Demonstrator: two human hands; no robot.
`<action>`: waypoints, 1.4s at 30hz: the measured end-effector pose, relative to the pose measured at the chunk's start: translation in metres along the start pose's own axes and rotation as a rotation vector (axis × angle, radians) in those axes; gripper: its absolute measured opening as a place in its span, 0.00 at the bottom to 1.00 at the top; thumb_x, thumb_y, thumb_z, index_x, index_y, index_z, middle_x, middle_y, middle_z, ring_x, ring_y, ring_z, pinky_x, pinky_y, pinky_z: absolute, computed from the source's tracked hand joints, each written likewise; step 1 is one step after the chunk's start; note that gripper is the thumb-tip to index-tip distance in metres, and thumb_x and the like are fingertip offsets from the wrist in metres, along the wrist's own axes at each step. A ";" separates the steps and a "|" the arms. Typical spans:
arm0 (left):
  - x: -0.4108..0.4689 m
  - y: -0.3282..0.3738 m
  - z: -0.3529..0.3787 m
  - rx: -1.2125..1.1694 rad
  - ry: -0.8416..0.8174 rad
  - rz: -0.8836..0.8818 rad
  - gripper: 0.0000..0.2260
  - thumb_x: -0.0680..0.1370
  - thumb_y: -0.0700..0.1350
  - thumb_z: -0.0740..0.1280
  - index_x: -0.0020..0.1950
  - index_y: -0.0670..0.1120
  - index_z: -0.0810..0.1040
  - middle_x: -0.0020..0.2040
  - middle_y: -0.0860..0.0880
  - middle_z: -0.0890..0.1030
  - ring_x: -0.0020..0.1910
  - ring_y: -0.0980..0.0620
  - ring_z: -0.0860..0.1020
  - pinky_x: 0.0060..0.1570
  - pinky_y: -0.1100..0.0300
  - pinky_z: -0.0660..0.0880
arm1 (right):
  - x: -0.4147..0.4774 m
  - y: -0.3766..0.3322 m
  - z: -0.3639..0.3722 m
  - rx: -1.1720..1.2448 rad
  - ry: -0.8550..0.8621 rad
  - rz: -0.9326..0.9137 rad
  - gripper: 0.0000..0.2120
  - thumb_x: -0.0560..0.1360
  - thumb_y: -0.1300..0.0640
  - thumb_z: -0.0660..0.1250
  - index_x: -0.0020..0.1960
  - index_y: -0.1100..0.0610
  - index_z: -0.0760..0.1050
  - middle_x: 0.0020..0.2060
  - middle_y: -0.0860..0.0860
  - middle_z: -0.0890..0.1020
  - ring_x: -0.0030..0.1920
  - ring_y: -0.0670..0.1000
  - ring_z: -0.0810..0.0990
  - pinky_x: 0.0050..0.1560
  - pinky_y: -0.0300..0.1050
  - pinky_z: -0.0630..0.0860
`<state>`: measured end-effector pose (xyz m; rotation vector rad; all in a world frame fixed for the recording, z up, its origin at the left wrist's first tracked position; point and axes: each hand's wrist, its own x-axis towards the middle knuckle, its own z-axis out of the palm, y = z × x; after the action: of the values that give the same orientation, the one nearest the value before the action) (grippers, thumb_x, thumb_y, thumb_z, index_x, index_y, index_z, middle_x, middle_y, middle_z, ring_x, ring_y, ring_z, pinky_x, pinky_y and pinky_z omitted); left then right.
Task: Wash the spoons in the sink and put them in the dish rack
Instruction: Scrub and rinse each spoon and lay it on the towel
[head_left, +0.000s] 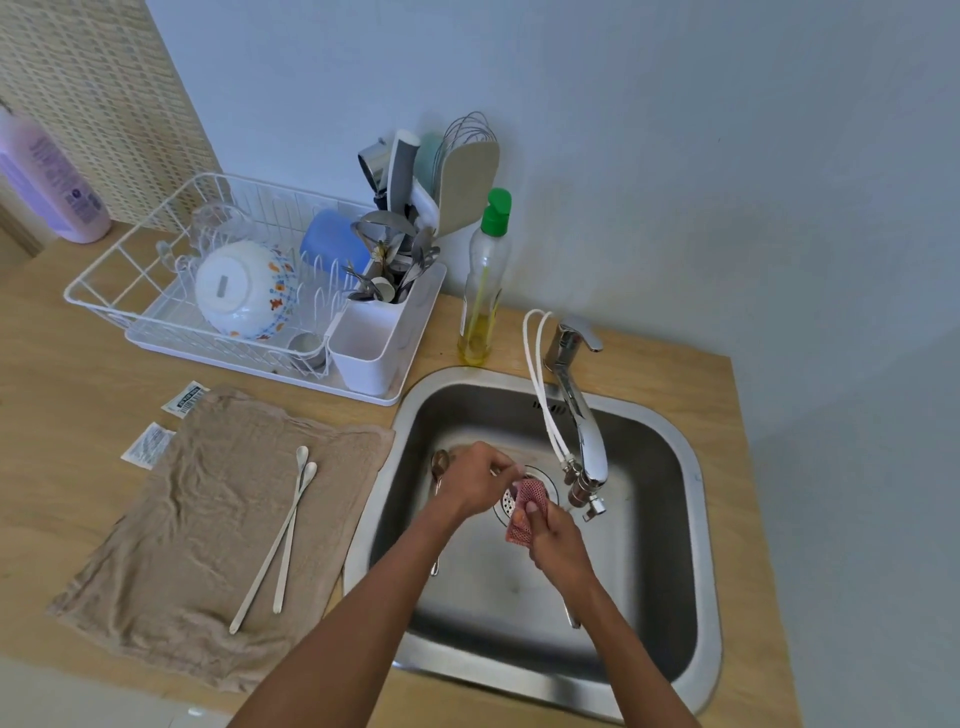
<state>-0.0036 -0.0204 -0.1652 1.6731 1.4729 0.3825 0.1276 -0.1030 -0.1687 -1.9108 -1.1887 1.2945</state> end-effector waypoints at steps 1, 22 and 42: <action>0.000 0.000 0.003 0.007 0.027 -0.002 0.13 0.79 0.52 0.68 0.40 0.48 0.87 0.40 0.52 0.86 0.39 0.56 0.80 0.43 0.58 0.78 | 0.000 0.000 -0.005 0.009 -0.026 0.008 0.11 0.84 0.52 0.55 0.48 0.50 0.75 0.33 0.46 0.76 0.31 0.44 0.72 0.28 0.32 0.66; -0.039 -0.018 -0.036 -0.080 -0.446 -0.285 0.16 0.85 0.44 0.54 0.50 0.43 0.80 0.34 0.47 0.73 0.27 0.54 0.69 0.27 0.65 0.68 | 0.020 0.019 -0.036 0.116 -0.008 0.184 0.15 0.81 0.45 0.62 0.46 0.54 0.79 0.24 0.43 0.77 0.24 0.41 0.71 0.23 0.33 0.64; -0.104 -0.029 0.023 -0.600 -0.373 -0.343 0.13 0.85 0.47 0.54 0.50 0.47 0.78 0.32 0.51 0.71 0.25 0.57 0.63 0.26 0.66 0.59 | 0.051 0.031 -0.038 0.394 0.219 0.272 0.09 0.82 0.58 0.58 0.47 0.54 0.76 0.25 0.49 0.72 0.22 0.45 0.63 0.21 0.35 0.57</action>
<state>-0.0333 -0.1266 -0.1699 0.9347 1.1796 0.2671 0.1811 -0.0708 -0.2012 -1.8970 -0.5302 1.2986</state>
